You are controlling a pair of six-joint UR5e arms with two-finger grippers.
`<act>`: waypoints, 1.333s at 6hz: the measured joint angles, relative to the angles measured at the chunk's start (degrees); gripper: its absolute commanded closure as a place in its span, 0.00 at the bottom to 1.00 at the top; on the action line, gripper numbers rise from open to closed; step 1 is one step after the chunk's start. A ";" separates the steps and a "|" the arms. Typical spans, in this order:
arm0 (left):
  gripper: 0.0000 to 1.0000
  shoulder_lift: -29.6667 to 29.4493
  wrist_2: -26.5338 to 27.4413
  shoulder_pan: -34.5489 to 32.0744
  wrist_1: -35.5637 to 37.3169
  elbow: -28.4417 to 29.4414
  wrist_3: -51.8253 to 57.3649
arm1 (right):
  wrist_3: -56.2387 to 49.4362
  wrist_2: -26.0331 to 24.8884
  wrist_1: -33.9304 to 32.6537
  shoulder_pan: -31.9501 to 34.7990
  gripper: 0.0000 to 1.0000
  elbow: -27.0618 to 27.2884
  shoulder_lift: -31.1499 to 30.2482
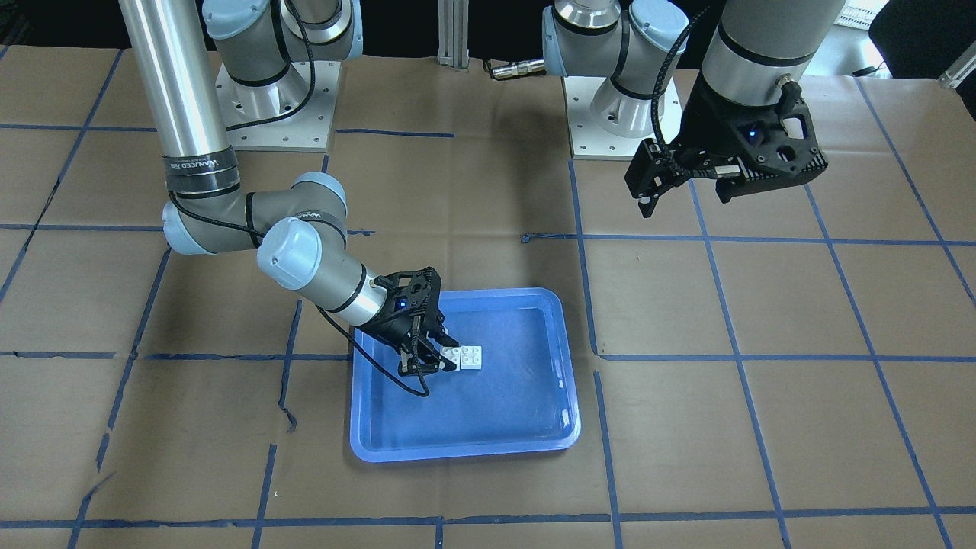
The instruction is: Assemble white blocks and place on blue tray
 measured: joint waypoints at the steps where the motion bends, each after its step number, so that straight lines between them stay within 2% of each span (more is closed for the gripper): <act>1: 0.00 0.22 -0.17 0.14 -0.02 0.09 -0.17 | 0.05 -0.03 0.07 0.00 0.73 0.03 0.00; 5: 0.00 0.31 -0.41 0.13 0.02 0.20 -0.63 | 0.04 0.04 0.23 0.01 0.71 0.09 0.00; 6: 0.00 0.31 -0.38 0.13 -0.09 0.18 -0.70 | 0.00 0.07 0.24 0.01 0.67 0.07 0.00; 8: 0.00 0.25 -0.39 0.22 -0.28 0.08 -0.69 | 0.02 0.33 0.15 0.00 0.51 0.01 0.05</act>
